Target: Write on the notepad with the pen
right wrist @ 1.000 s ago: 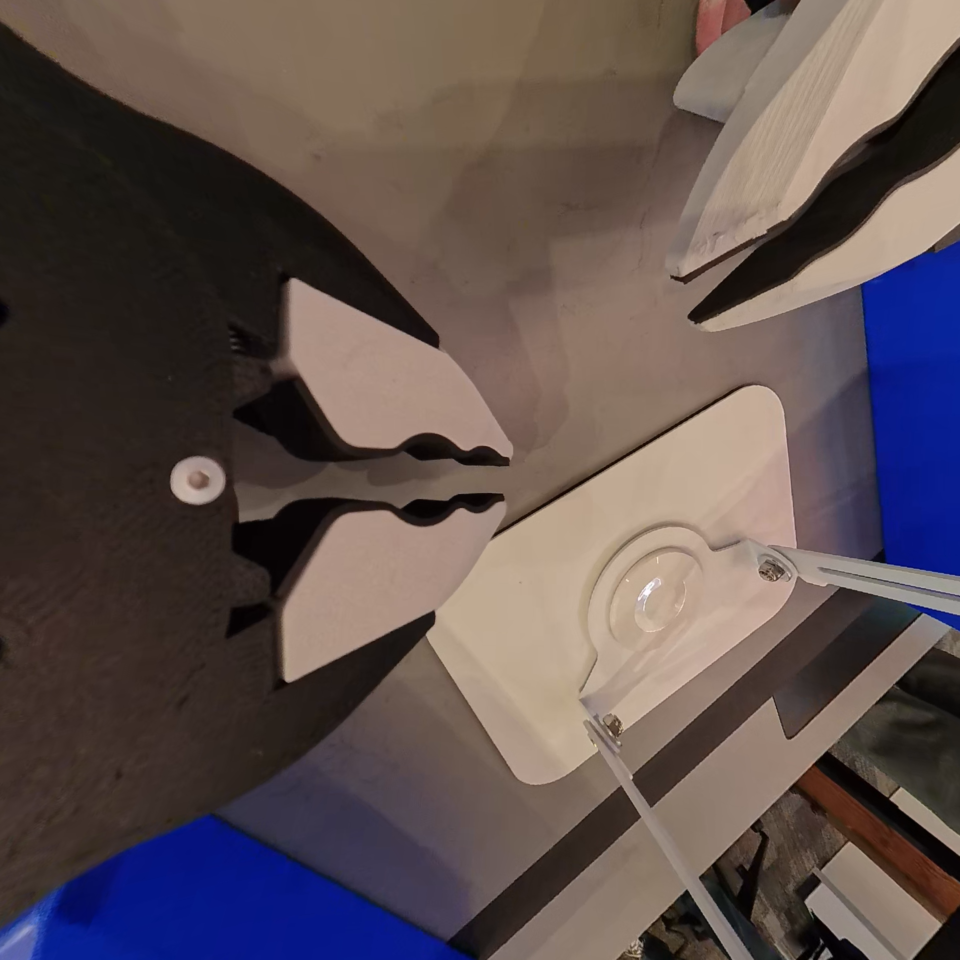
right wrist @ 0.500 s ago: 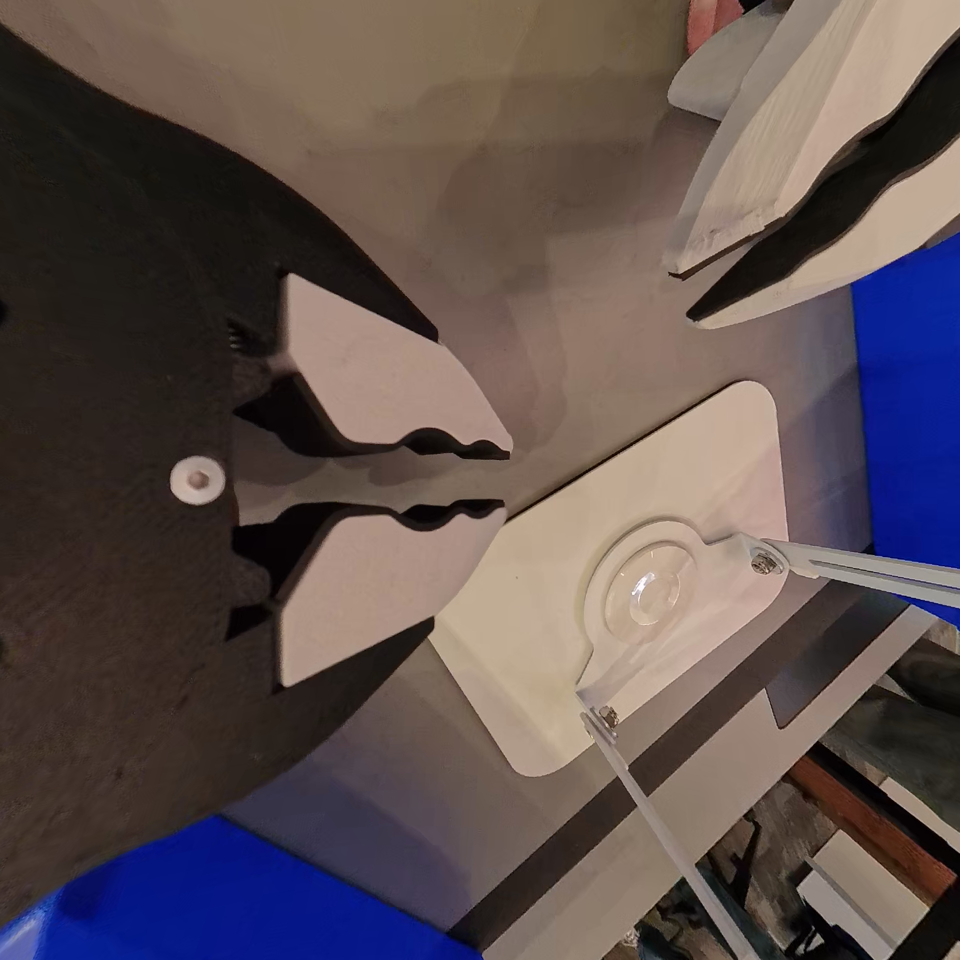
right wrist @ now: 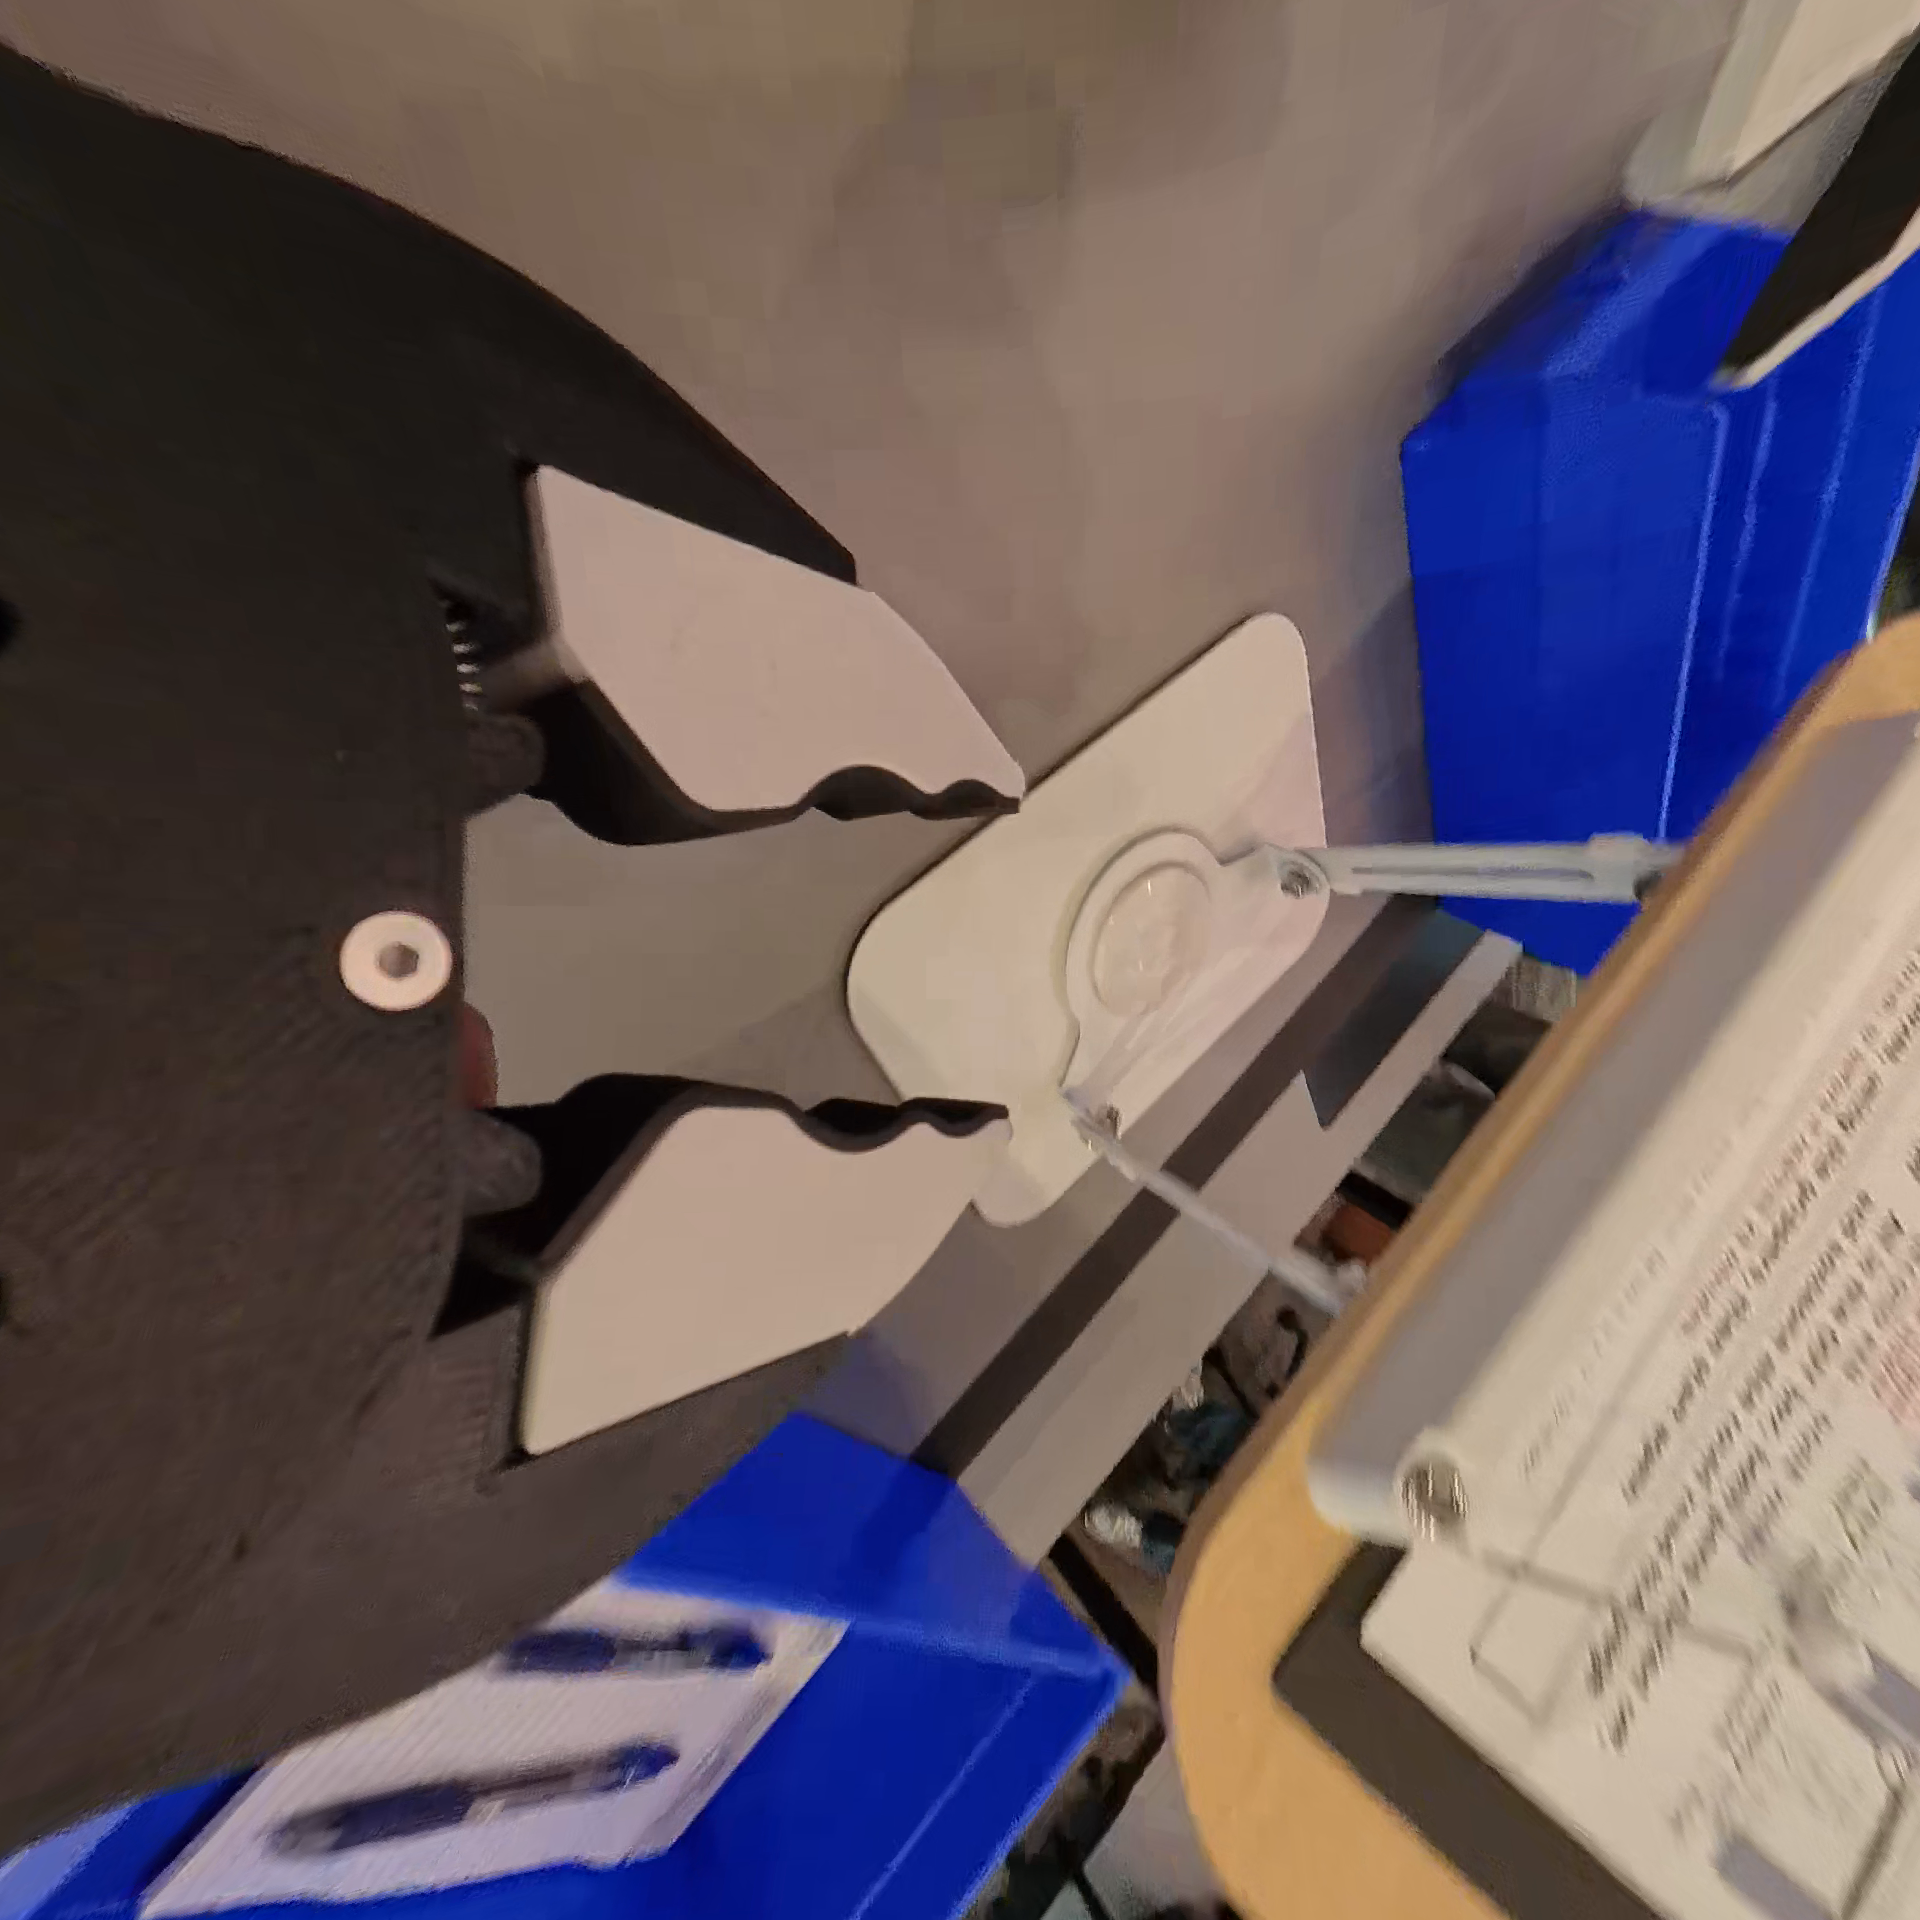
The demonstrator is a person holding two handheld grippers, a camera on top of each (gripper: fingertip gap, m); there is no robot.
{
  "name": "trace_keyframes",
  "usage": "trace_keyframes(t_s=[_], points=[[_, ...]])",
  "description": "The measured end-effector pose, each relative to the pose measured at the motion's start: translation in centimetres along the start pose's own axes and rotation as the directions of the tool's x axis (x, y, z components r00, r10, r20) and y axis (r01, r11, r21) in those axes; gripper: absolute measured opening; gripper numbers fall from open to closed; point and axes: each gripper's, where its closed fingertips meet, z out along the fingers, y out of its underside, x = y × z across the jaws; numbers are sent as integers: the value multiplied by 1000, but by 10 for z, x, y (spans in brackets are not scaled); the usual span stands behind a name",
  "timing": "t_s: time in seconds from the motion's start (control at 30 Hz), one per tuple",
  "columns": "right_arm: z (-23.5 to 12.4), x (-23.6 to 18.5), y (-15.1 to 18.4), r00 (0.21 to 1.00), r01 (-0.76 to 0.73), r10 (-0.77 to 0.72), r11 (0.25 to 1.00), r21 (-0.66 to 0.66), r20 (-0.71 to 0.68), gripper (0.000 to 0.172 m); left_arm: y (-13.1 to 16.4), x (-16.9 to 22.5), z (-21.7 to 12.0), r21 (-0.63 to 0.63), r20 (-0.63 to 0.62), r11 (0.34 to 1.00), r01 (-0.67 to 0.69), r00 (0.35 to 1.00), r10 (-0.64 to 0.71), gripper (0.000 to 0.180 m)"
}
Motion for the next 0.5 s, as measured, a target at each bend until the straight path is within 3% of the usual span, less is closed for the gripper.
trace_keyframes(t_s=[0.13, 0.27, 0.5], points=[[-29, 45, 0, 991, -29, 29, 1000, 2, -129, 67, -14, -38, -49, -20, 198, 996, -88, 976, 91, 47], [-63, 101, 0, 960, -23, 19, 1000, -13, -281, 75, -18, -95, -109, -50, 420, 993, -110, 899, 121, 52], [-126, 228, 17, 848, -149, 117, 989, -20, -517, 92, 1, -202, -195, -22, 686, 999, 45, 727, -18, 80]])
